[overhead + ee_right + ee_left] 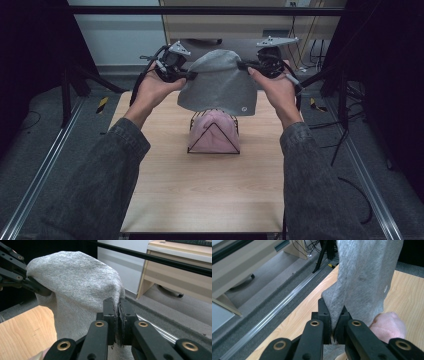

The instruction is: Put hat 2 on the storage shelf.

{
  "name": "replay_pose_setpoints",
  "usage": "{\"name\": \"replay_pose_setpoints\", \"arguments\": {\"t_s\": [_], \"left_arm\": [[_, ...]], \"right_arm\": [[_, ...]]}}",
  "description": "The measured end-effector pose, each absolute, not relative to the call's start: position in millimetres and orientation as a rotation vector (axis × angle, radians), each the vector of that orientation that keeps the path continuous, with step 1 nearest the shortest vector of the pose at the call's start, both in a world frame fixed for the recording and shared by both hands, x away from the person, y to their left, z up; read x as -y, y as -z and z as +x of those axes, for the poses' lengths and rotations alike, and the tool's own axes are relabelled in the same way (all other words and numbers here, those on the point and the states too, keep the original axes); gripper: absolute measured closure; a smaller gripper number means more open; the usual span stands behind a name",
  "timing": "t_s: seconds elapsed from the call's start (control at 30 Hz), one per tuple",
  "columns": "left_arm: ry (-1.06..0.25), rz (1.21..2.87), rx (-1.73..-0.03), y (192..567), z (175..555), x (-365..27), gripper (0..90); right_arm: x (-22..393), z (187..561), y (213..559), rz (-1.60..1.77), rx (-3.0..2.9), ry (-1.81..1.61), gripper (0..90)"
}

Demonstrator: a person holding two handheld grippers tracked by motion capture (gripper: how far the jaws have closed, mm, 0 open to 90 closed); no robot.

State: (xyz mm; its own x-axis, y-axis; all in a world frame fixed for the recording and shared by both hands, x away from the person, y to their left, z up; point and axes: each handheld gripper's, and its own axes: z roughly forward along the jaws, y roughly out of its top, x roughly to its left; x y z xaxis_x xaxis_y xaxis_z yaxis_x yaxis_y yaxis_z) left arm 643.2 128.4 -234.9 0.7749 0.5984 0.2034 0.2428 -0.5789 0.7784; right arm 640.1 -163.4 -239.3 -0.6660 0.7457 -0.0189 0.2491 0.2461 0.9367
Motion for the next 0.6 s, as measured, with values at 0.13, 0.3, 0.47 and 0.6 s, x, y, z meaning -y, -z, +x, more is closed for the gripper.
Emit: {"name": "replay_pose_setpoints", "arguments": {"t_s": [0.13,0.3,0.47,0.6], "left_arm": [[-0.604,2.155,-0.619,226,643,-127,86.9],[-0.591,2.176,-0.618,230,645,-127,86.9],[-0.580,2.186,-0.628,243,644,-130,86.9],[-0.569,2.184,-0.638,251,645,-132,86.8]], "right_arm": [[167,642,232,0.910,-2.034,-1.439,86.1],[165,643,232,0.906,-2.043,-1.432,86.0],[164,643,243,0.910,-2.067,-1.420,86.1],[162,643,251,0.916,-2.081,-1.413,86.0]]}}
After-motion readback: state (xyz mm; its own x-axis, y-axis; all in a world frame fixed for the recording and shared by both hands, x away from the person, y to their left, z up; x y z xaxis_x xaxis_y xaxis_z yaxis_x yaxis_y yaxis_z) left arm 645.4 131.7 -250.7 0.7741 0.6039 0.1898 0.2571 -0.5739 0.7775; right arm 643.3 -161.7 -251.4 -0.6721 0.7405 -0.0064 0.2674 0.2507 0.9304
